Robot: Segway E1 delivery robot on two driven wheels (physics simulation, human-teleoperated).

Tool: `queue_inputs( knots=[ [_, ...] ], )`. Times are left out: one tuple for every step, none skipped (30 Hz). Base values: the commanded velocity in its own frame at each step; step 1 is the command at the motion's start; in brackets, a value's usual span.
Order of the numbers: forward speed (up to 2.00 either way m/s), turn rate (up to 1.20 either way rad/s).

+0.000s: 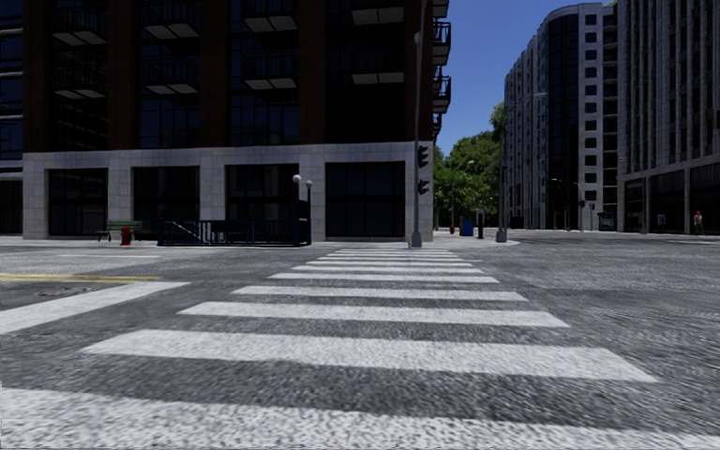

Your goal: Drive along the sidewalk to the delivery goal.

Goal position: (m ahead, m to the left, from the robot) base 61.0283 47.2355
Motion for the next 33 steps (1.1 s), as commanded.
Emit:
queue_inputs(
  knots=[
    [2.0,0.0],
    [2.0,0.0],
    [2.0,0.0],
    [2.0,0.0],
    [2.0,0.0],
    [2.0,0.0],
    [2.0,0.0],
    [2.0,0.0],
    [2.0,0.0],
    [2.0,0.0],
    [2.0,0.0],
    [2.0,0.0],
    [2.0,0.0],
    [2.0,0.0],
    [2.0,0.0],
    [2.0,0.0],
    [2.0,0.0],
    [2.0,0.0],
    [2.0,0.0],
    [2.0,0.0],
    [2.0,0.0],
    [2.0,0.0],
    [2.0,0.0],
    [2.0,0.0],
    [2.0,0.0],
    [2.0,0.0],
    [2.0,0.0],
    [2.0,0.0],
    [2.0,0.0],
    [2.0,0.0],
    [2.0,0.0],
    [2.0,0.0],
    [2.0,0.0]
  ],
)
